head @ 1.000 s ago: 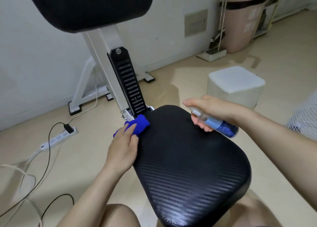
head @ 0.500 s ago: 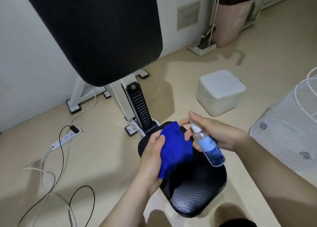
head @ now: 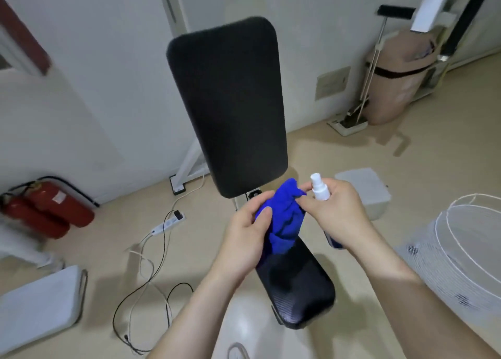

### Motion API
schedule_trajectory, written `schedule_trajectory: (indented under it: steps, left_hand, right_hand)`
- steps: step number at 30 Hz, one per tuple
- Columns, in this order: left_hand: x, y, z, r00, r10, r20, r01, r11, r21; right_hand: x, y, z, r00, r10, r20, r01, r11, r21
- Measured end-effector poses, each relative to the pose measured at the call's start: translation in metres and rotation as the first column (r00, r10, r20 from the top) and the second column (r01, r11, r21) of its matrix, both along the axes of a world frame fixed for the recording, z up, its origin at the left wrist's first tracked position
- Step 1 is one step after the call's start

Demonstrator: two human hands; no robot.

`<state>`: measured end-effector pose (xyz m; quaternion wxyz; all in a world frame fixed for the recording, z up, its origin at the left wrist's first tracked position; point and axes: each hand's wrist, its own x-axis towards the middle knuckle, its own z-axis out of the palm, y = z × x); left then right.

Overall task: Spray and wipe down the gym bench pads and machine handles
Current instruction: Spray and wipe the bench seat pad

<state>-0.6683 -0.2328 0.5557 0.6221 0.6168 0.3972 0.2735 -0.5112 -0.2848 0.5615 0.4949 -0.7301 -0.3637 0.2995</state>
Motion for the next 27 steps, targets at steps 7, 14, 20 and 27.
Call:
schedule_trajectory:
  steps: [7,14,20,27]
  left_hand:
    - [0.007,-0.003,0.097,0.982,0.19,0.008,-0.184,0.941,0.285]
    - [0.033,0.02,0.135,0.983,0.182,0.014,-0.18,0.954,0.238]
    - [0.069,0.056,0.125,0.795,-0.412,-0.446,0.522,0.839,0.156]
    - [0.125,0.07,0.129,0.917,-0.397,0.048,0.399,0.913,-0.085]
  right_hand:
    - [0.011,-0.012,0.082,1.0,0.029,0.002,-0.029,0.999,0.024]
    - [0.05,-0.015,0.121,0.986,-0.062,-0.153,0.08,0.99,0.112]
    - [0.089,-0.011,0.136,0.982,-0.113,-0.15,0.139,0.974,0.179]
    - [0.139,-0.007,0.14,0.965,-0.169,-0.201,0.211,0.955,0.21]
